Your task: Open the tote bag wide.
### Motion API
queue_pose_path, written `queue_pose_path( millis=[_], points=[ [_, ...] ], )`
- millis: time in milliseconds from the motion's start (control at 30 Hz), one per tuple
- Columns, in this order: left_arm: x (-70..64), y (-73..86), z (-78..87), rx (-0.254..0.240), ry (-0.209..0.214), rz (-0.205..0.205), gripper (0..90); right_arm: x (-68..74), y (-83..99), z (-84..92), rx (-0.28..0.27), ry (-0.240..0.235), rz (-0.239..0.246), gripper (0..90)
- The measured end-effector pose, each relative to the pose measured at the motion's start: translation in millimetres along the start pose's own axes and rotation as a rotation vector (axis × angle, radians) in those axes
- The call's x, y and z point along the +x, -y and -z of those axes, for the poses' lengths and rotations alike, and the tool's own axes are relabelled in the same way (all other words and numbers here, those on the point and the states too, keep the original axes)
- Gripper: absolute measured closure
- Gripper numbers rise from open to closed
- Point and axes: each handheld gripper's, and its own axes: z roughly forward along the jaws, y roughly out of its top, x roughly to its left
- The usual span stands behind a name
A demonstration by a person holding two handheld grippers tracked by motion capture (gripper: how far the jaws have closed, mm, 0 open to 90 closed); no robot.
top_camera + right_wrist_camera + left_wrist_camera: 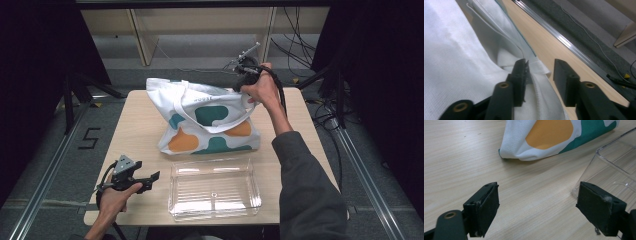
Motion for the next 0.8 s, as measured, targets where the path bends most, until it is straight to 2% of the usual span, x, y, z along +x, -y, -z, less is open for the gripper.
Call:
queue_pose_path(
  millis=[100, 133, 167, 200, 233, 300, 367, 400, 433, 467, 533, 567, 600, 667, 700, 767, 800],
  points=[
    [0.0, 0.4, 0.2, 0.002, 0.004, -0.004, 17.1, 1.4, -0.6, 1.4, 0.001, -0.006, 0.037, 85.5],
    [0.0, 0.3, 0.2, -0.001, 0.001, -0.003, 17.1, 3.4, -1.6, 3.3, 0.010, -0.017, 0.058, 87.2],
    [0.1, 0.1, 0.2, -0.002, 0.001, -0.004, 17.1, 5.0, -3.1, 8.1, 0.009, 0.000, 0.092, 88.3],
    [0.1, 0.2, 0.0, -0.004, 0.002, -0.004, 17.1, 5.0, -3.1, 8.1, 0.009, 0.000, 0.092, 88.3],
    [0.0, 0.4, 0.2, 0.002, 0.002, -0.006, 17.1, 5.5, -4.7, 16.1, -0.012, 0.019, 0.109, 88.7],
    [0.2, 0.5, 0.0, 0.005, 0.002, -0.008, 17.1, 6.6, -5.6, 20.8, -0.024, 0.013, 0.100, 88.7],
    [0.2, 0.3, -0.6, 0.000, 0.004, -0.005, 17.1, 8.4, -6.7, 29.4, -0.042, 0.014, 0.123, 88.8],
    [0.1, 0.4, -0.6, -0.001, 0.005, -0.006, 17.1, 8.6, -7.5, 34.3, -0.055, 0.016, 0.149, 88.8],
    [0.5, 0.9, -0.4, 0.004, 0.005, -0.006, 17.1, 10.5, -7.7, 45.1, -0.084, 0.032, 0.170, 88.8],
    [0.5, 0.9, -0.4, 0.004, 0.005, -0.006, 17.2, 10.5, -7.7, 45.1, -0.084, 0.032, 0.170, 88.8],
    [0.4, 0.8, -0.9, 0.000, -0.003, 0.006, 17.2, 12.9, -6.8, 57.9, -0.111, 0.031, 0.191, 88.8],
    [0.2, 0.9, -0.6, 0.001, -0.006, 0.005, 17.3, 15.3, -5.5, 63.8, -0.117, 0.027, 0.183, 88.9],
    [0.5, 1.2, -0.5, 0.005, -0.001, 0.004, 17.4, 14.9, -4.9, 69.6, -0.131, 0.028, 0.211, 88.9],
    [0.7, 1.1, -0.4, 0.002, -0.009, 0.003, 17.4, 19.2, -1.4, 82.3, -0.146, 0.020, 0.220, 88.9],
    [1.3, 0.7, -0.1, 0.002, -0.009, -0.006, 17.4, 23.0, 1.6, 94.3, -0.167, 0.028, 0.252, 89.0],
    [1.4, 0.8, -0.3, 0.002, -0.009, -0.006, 17.5, 26.9, 4.1, 101.1, -0.180, 0.022, 0.253, 89.0],
    [1.4, 0.8, -0.4, 0.005, -0.008, -0.004, 17.5, 30.8, 7.3, 108.5, -0.197, 0.019, 0.277, 89.0]
  ],
)
